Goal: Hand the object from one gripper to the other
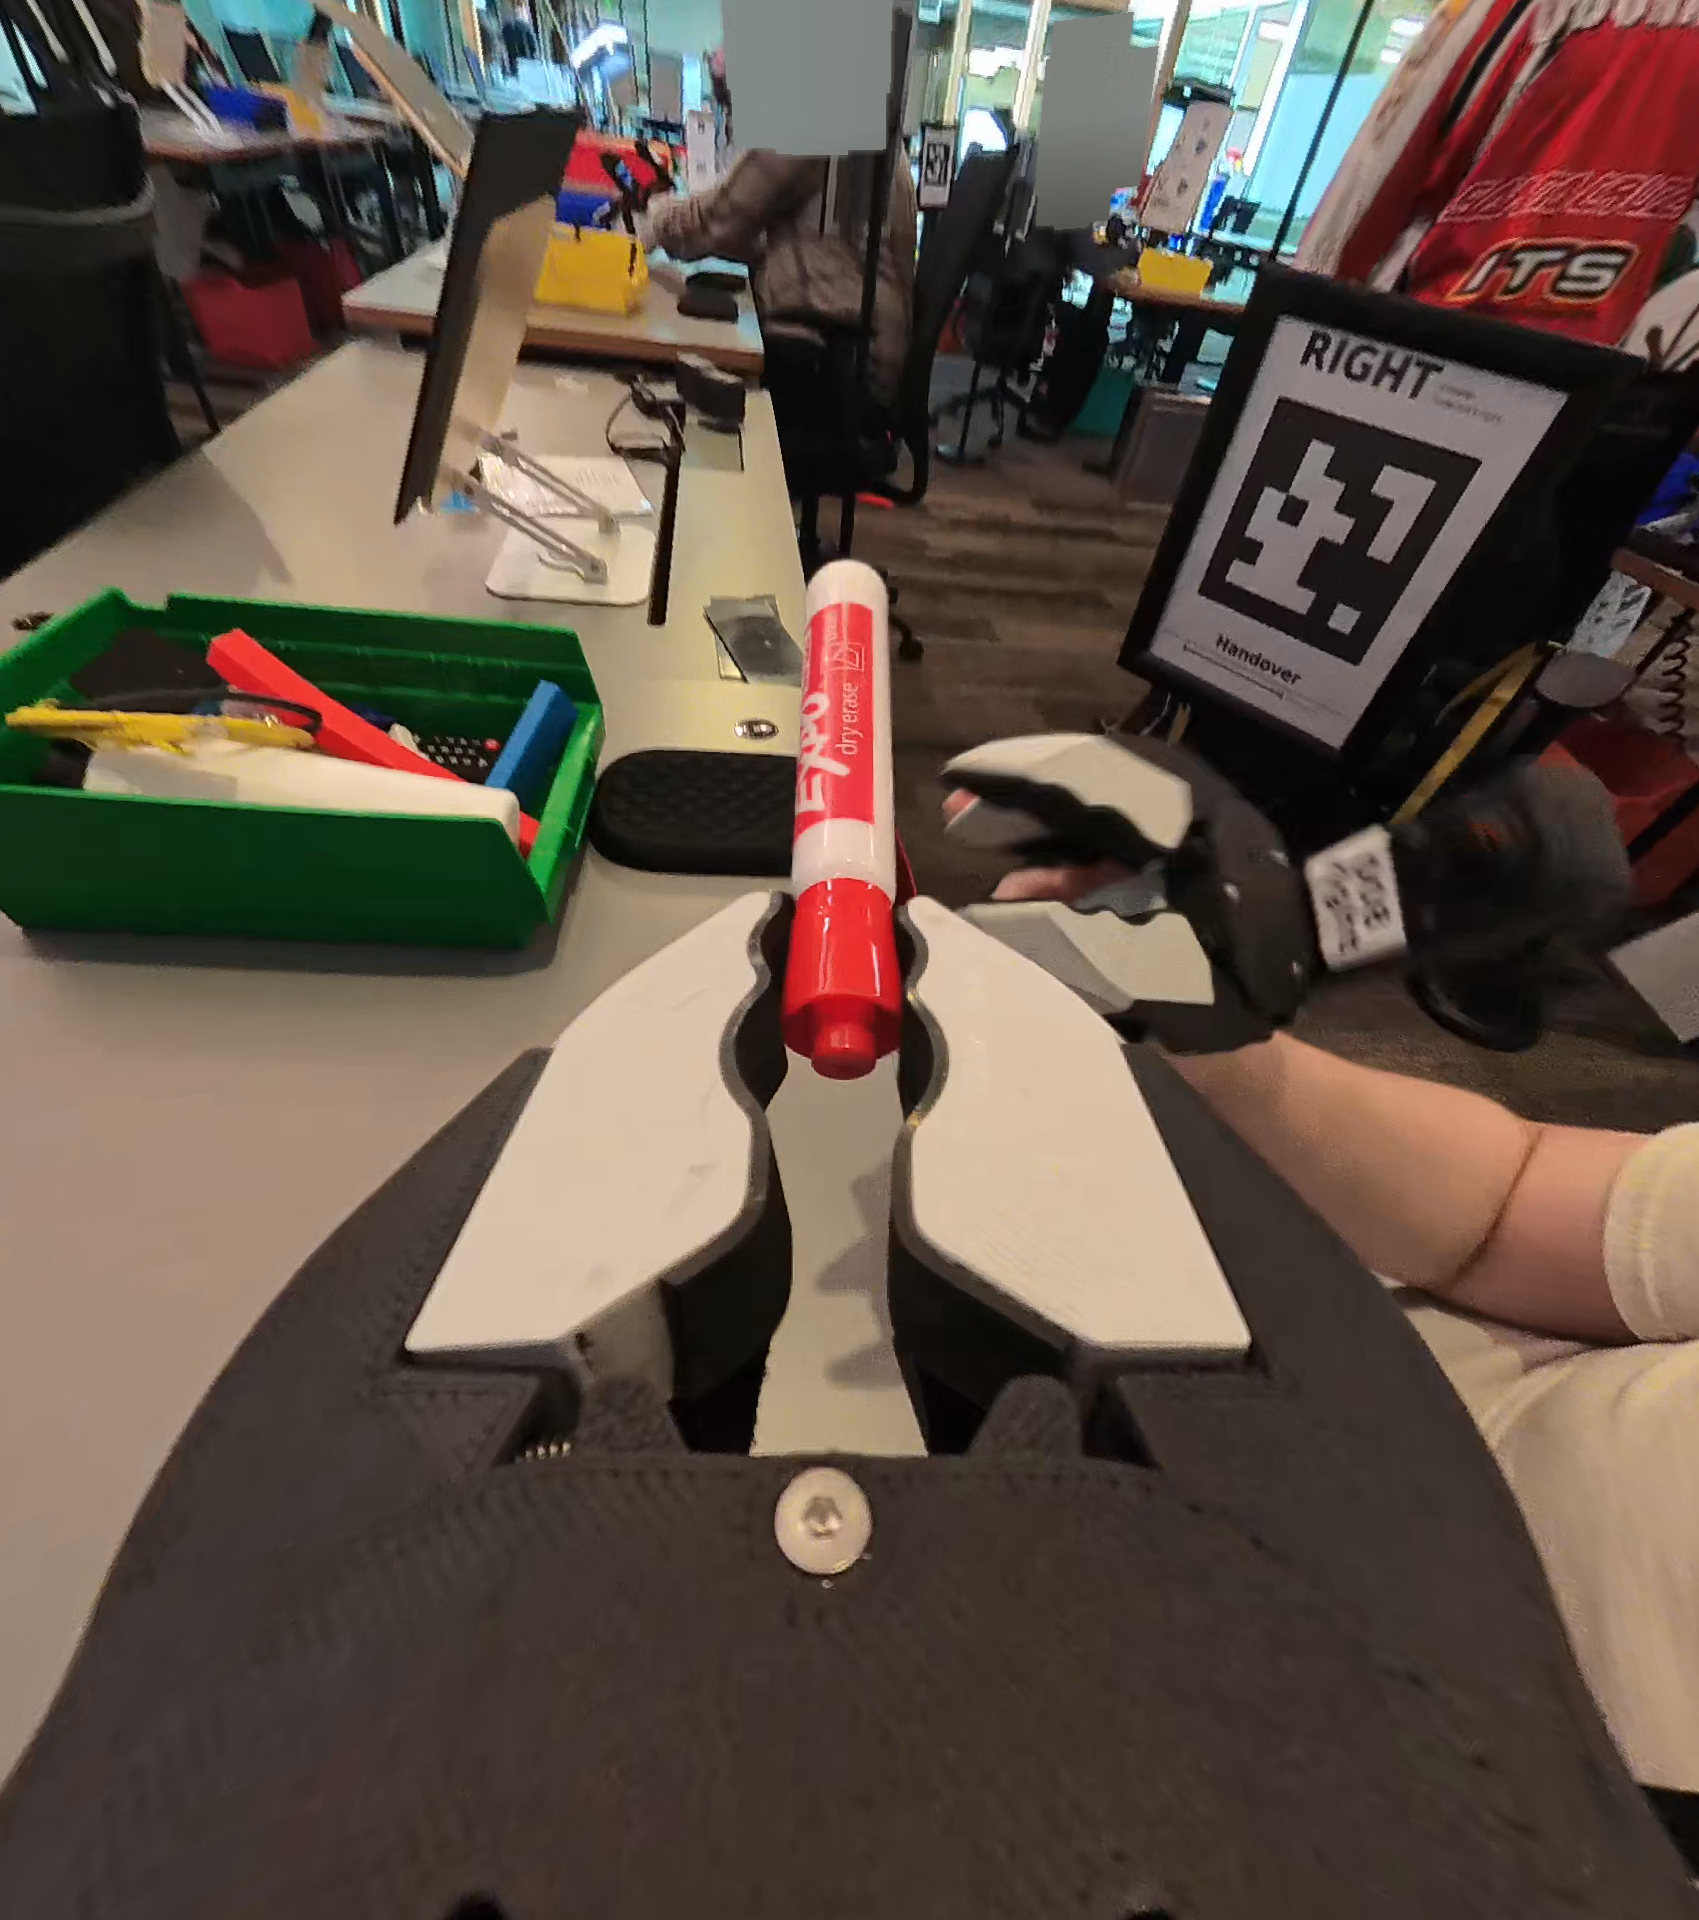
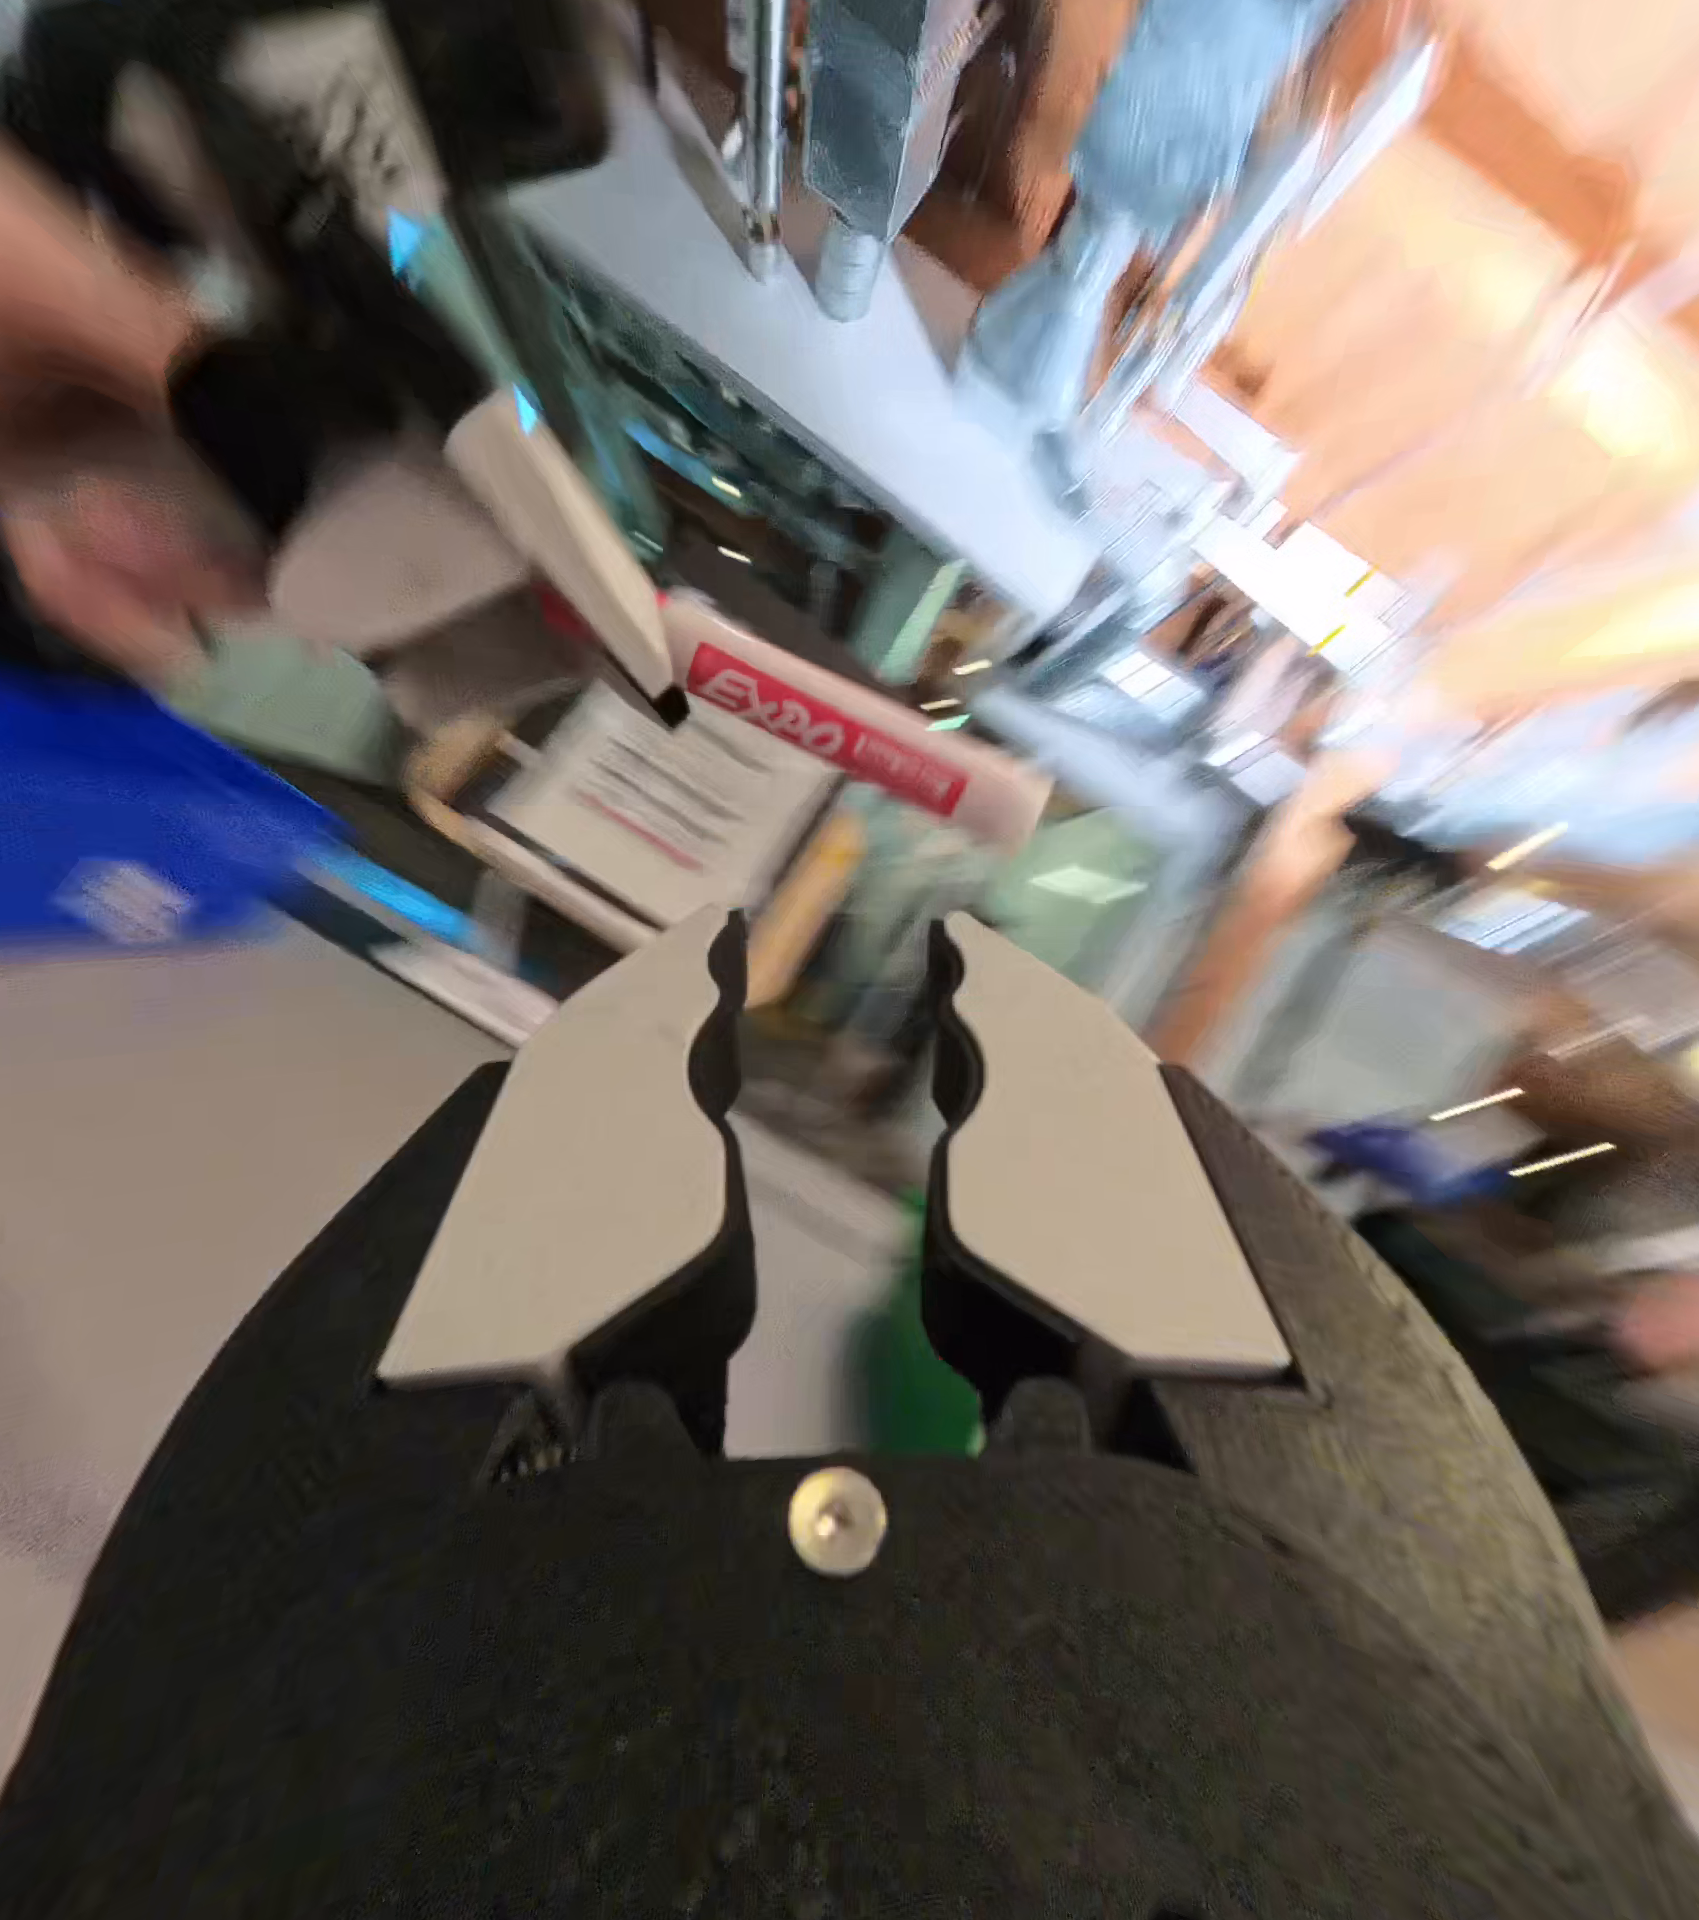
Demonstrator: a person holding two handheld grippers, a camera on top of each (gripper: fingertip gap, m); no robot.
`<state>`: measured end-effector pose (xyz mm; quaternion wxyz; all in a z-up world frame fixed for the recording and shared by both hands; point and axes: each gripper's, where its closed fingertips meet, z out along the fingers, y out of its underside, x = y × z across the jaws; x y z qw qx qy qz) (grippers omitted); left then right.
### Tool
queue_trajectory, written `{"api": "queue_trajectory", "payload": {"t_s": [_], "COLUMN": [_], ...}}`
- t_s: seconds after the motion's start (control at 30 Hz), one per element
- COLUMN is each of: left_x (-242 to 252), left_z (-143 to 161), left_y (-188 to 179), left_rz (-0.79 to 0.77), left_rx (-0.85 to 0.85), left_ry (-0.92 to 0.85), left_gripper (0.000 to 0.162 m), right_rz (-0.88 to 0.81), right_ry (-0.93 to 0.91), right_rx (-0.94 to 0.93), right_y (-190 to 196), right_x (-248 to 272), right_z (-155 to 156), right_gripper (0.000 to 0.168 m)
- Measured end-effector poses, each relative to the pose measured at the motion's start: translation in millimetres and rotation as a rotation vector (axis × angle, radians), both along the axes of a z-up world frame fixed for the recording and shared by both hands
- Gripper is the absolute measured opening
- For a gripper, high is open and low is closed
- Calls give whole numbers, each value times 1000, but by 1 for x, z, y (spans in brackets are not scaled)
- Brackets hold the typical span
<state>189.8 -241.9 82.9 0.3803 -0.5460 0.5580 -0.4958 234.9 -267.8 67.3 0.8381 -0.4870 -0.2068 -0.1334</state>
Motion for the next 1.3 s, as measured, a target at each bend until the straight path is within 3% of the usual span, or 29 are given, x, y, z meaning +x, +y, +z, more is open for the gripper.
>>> {"api": "queue_trajectory", "payload": {"t_s": [0.07,0.13,0.23,0.47,0.53,0.57,0.6,0.63,0.67,0.73,0.87,1.0,1.17,1.3], "left_x": [0,1,2,8,10,11,12,13,13,12,12,15,14,12], "left_z": [5,6,6,-2,-7,-13,-21,-30,-35,-37,-27,-20,-9,-14], "left_y": [-5,-10,-12,-20,-23,-23,-20,-16,-15,-18,-25,-36,-35,-31], "left_rz": [-3,-1,25,9,-3,-6,5,15,11,-11,-18,8,156,216], "left_rx": [23,64,137,206,213,213,216,216,210,186,154,315,504,579], "left_ry": [-33,-45,-50,-31,-17,15,66,118,155,165,114,58,-12,17], "left_gripper": [17,17,17,17,17,17,18,34,53,67,66,65,46,39], "right_rz": [337,619,814,930,1011,1012,984,924,827,553,54,-205,-407,-483], "right_ry": [396,679,939,1054,1033,1030,1003,960,896,690,139,-297,-569,-643], "right_rx": [-130,-171,-136,-206,-218,-242,-269,-281,-268,-195,-13,-22,-12,-39], "right_y": [7,7,7,16,9,10,11,13,14,13,-4,-2,3,10], "right_x": [-4,-3,15,12,7,7,8,9,13,24,23,-1,-19,-22], "right_z": [3,17,37,39,42,40,38,35,32,27,29,13,2,0], "right_gripper": [48,60,58,49,23,22,22,21,21,21,19,20,20,20]}}
